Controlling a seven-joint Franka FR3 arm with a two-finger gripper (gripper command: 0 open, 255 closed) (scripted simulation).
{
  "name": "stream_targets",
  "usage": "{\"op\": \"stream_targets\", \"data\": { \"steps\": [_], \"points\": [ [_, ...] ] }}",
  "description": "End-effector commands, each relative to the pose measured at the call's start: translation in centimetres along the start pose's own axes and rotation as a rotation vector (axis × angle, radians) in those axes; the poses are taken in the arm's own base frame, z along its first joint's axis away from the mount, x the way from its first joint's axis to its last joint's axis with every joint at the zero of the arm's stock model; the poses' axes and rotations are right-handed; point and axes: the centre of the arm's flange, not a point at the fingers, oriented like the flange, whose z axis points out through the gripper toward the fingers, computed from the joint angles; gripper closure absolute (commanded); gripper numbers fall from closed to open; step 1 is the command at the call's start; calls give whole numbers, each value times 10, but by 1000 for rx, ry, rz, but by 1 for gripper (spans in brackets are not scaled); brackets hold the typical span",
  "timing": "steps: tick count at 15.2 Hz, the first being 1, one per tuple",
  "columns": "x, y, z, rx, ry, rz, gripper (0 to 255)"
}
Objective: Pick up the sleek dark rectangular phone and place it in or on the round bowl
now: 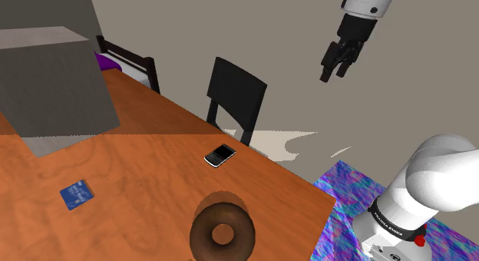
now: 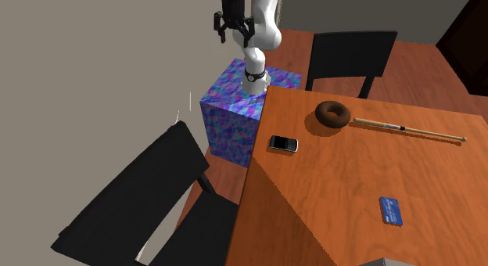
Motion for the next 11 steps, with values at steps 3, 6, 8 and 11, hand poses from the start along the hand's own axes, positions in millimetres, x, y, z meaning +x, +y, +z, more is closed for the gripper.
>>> {"op": "stream_targets", "data": {
  "steps": [3,6,8,11],
  "points": [
    [-2,-21,17,-1,-3,78,0],
    [-1,-52,41,-2,-7,195,0],
    [2,-72,58,-2,-9,273,0],
    [8,-102,83,-3,-13,390,0]
  ]
}}
